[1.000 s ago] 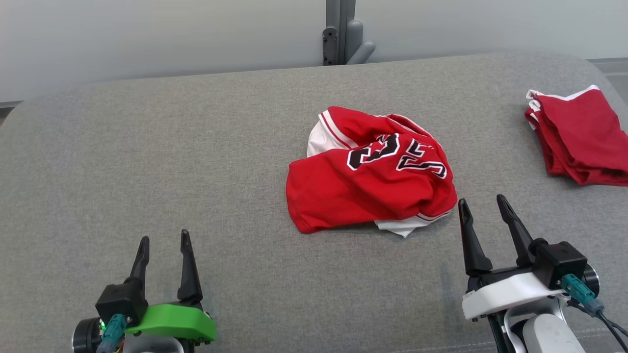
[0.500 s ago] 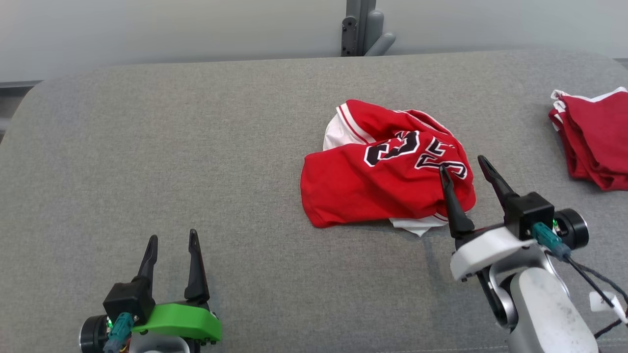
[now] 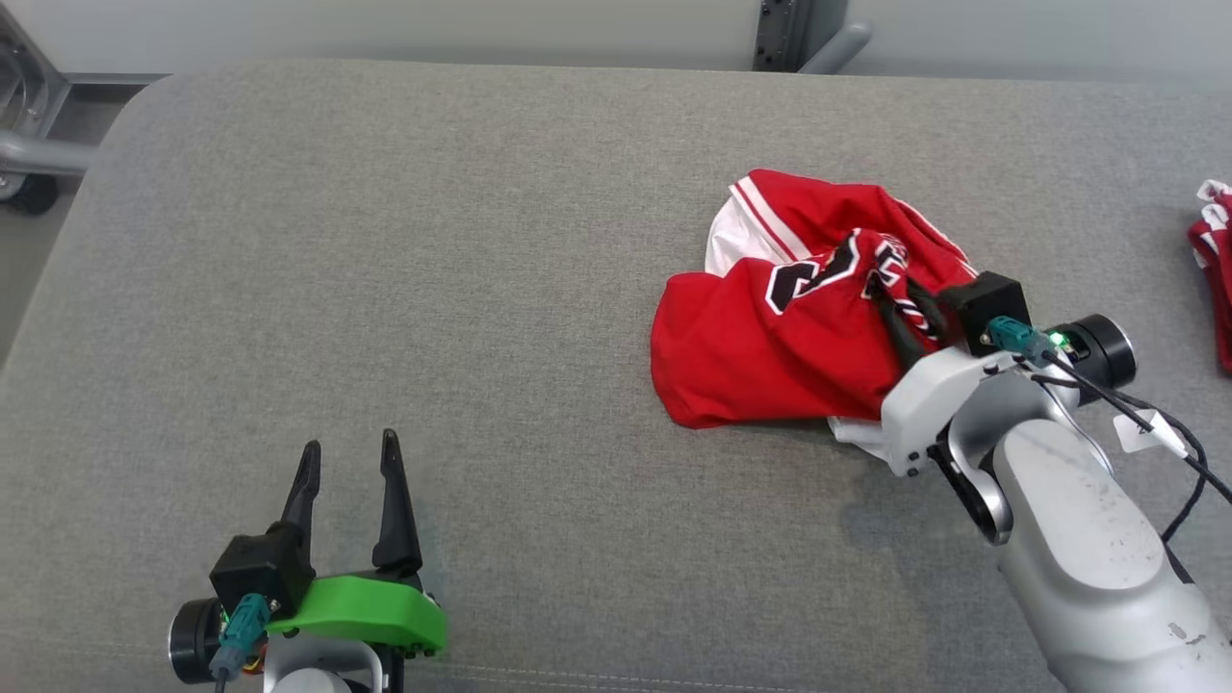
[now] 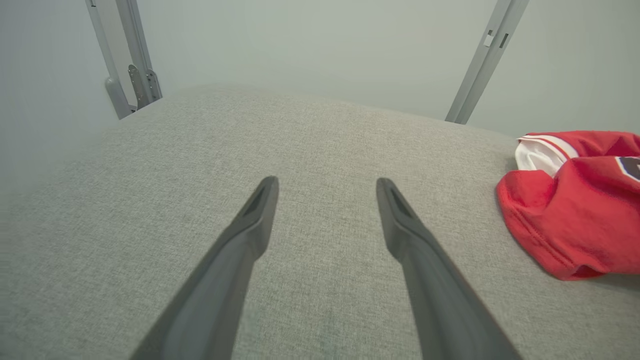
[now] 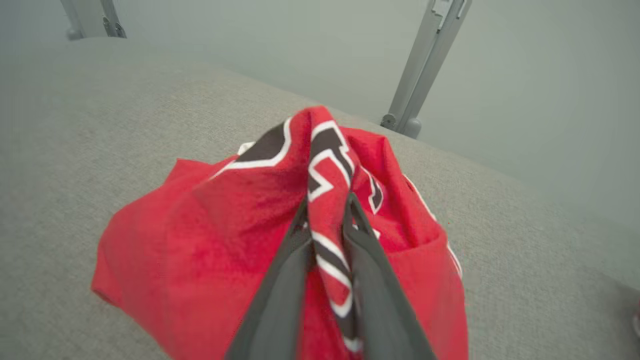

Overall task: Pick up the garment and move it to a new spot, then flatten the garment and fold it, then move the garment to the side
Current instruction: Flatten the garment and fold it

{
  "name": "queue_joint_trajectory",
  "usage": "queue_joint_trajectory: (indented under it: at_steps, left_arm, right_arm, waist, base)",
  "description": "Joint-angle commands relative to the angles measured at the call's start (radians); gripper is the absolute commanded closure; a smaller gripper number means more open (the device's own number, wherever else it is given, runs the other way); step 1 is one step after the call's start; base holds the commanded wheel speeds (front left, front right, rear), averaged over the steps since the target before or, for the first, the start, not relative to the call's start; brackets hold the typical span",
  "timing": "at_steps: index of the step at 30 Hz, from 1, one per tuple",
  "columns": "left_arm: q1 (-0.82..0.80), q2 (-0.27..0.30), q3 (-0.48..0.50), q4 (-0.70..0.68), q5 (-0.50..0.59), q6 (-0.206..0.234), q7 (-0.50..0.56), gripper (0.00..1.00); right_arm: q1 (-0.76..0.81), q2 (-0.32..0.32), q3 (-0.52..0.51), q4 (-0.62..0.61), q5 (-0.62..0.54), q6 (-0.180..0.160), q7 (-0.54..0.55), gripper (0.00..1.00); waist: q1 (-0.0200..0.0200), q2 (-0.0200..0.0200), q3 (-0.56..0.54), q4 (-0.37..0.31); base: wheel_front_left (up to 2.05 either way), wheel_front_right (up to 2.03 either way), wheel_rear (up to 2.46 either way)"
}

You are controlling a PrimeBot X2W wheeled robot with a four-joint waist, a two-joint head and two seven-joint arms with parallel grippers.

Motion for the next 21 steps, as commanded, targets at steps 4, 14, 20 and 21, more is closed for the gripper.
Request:
queue_joint_trajectory:
  at_steps: [4, 14, 20, 21]
  left_arm:
    - [-0.009, 0.001, 0.0, 0.0, -0.007, 0.011, 0.0, 0.0]
    - [0.003, 0.001, 0.005, -0.002, -0.003, 0.013, 0.0, 0.0]
    - [0.0, 0.001, -0.002, -0.001, -0.004, 0.011, 0.0, 0.0]
    - [-0.001, 0.001, -0.003, -0.001, -0.005, 0.011, 0.0, 0.0]
  right_arm:
    - [-0.057, 0.024, 0.027, -0.032, 0.071, -0.001, -0.056, 1.0]
    - [-0.174, 0.119, -0.083, -0.146, 0.166, -0.001, -0.147, 1.0]
    - [-0.193, 0.147, -0.217, -0.162, 0.156, -0.001, -0.151, 1.0]
    - [-0.181, 0.148, -0.221, -0.151, 0.164, -0.001, -0.143, 1.0]
  waist:
    - [0.0, 0.0, -0.004, 0.023]
    - [0.0, 0.0, -0.021, 0.015]
    - [0.0, 0.0, -0.023, 0.016]
    - [0.0, 0.0, -0.022, 0.017]
  base:
    - [0.0, 0.0, 0.0]
    - [0.0, 0.0, 0.0]
    - [0.0, 0.0, 0.0]
    - [0.0, 0.0, 0.0]
